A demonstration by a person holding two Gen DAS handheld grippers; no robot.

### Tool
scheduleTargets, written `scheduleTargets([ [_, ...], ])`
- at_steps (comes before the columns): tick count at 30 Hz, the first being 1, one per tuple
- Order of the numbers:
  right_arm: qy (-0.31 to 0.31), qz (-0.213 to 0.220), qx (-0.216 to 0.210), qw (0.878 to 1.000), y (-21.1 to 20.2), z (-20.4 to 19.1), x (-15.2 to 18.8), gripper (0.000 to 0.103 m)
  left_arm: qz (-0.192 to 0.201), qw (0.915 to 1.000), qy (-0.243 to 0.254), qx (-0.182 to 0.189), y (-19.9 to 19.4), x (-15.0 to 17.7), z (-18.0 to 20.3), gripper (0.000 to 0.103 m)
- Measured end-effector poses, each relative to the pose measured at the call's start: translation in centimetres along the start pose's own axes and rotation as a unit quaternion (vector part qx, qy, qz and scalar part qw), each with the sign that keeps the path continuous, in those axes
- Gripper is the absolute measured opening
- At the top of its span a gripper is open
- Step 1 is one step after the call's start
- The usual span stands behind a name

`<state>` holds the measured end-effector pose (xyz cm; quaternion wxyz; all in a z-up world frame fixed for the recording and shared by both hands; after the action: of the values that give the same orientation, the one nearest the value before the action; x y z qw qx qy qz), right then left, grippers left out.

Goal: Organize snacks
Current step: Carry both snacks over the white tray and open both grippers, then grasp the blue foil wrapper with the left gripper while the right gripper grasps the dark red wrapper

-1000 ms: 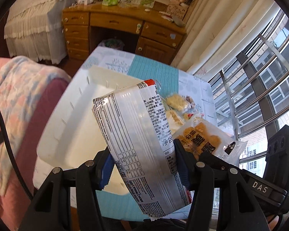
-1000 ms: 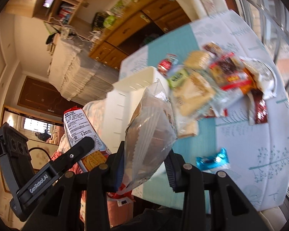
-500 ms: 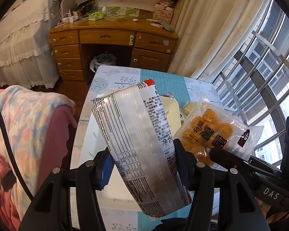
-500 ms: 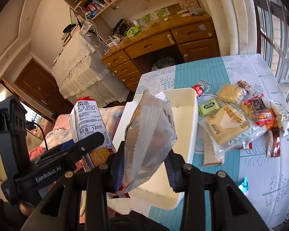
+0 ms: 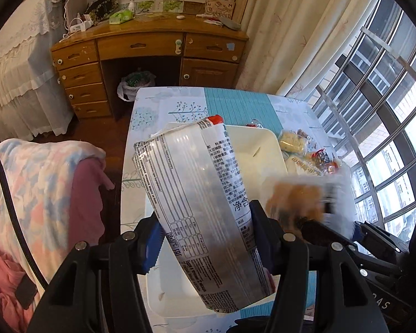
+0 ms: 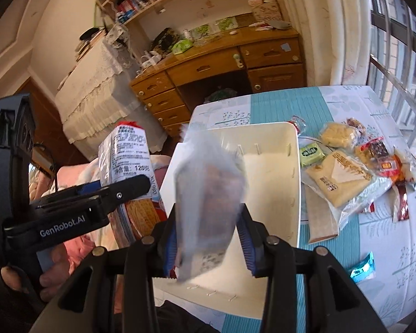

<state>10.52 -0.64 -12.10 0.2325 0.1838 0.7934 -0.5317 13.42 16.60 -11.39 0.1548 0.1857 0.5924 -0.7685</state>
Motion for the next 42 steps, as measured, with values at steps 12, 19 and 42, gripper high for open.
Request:
scheduleTargets([
  [12, 0.035, 0.049, 0.02, 0.998, -2.6, 1.1, 0.4, 0.065, 0.025, 0.9991, 0.002, 0.034, -0.9, -0.2, 1.1, 0.056],
  [19, 0.044, 0.084, 0.054, 0.994, -5.2, 3.7, 1.8, 0.065, 0.021, 0.9976, 0.017, 0.064, -0.8, 1.0, 4.7, 0.056],
  [42, -0.053, 0.089, 0.142, 0.984, -10.9, 16.7, 4.5, 0.064, -0.038, 0.9947, 0.016, 0.094, 3.5, 5.1, 20.7, 0.083],
])
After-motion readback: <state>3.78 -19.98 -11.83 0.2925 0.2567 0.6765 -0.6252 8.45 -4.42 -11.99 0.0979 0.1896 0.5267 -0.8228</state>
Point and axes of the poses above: each gripper's, at about its wrist camera, not at the fingertips, and y roughly the way its jaws point, z to its right, x to its underside, the point moved 2 cm from there along y, roughly the way its jaws point, and after that the axes turned 4 degrees about -y, right-handed, at the moved point
